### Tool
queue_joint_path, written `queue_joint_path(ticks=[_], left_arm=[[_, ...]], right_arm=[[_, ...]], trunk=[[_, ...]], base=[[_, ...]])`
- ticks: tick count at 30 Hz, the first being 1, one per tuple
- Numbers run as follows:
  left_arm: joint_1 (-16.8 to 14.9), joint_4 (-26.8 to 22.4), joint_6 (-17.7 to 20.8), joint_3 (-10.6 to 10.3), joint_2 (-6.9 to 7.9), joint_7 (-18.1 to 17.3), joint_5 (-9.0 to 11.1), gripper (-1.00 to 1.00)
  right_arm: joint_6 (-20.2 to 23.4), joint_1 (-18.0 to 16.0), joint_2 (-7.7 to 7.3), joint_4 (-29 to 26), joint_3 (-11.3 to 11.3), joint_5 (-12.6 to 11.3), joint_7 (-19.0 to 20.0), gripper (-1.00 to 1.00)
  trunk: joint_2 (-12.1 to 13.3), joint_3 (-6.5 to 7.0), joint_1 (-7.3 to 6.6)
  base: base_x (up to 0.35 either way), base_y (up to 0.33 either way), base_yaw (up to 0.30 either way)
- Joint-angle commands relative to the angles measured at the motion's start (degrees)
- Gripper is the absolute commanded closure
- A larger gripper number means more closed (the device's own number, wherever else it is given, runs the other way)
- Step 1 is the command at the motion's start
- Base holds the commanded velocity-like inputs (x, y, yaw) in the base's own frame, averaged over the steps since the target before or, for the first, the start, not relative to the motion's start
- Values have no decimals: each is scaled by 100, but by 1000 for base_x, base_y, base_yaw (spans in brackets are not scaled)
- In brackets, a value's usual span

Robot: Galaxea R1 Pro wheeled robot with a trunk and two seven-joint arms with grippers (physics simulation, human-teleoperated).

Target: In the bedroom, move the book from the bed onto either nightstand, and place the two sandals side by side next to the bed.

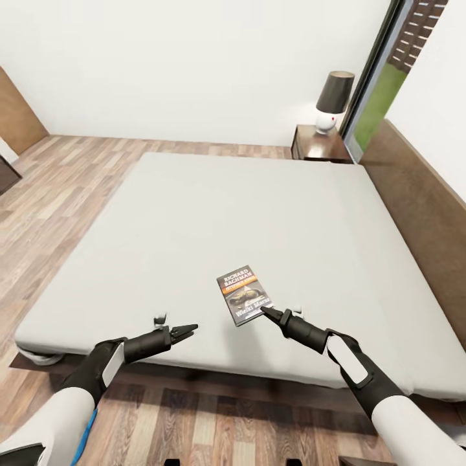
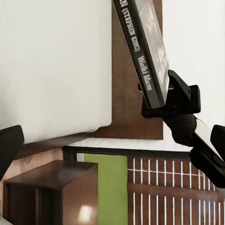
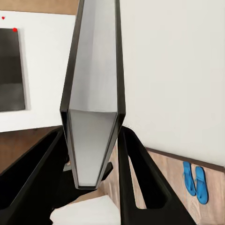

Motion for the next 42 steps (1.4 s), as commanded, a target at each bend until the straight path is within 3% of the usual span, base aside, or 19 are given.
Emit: queue_joint_path(ticks=[1, 28, 30, 34, 38, 42], left_arm=[[-6, 2, 57, 6, -1, -12, 8, -100], [-7, 13, 57, 35, -31, -8, 7, -100], [-7, 74, 44, 42, 62, -12, 8, -100], [-4, 427, -238, 48, 396, -64, 30, -100], [-3, 721, -482, 49, 800, -402, 53, -100], [-3, 1457, -860, 50, 1251, -563, 40, -100]], right_arm=[[36, -2, -6, -4, 14, -71, -5, 100], [36, -3, -6, -4, 14, -71, -1, 100], [36, -4, -8, -4, 14, -71, 0, 100], [36, -2, -11, -6, 14, -71, 3, 100], [36, -2, -9, -11, 14, -71, 3, 100], [36, -3, -7, -7, 14, -71, -2, 100]], trunk=[[-7, -6, 2], [-7, -6, 2], [-7, -6, 2], [-7, -6, 2], [-7, -6, 2], [-7, -6, 2]], base=[[0, 0, 297], [0, 0, 296], [0, 0, 296], [0, 0, 296], [0, 0, 296], [0, 0, 296]])
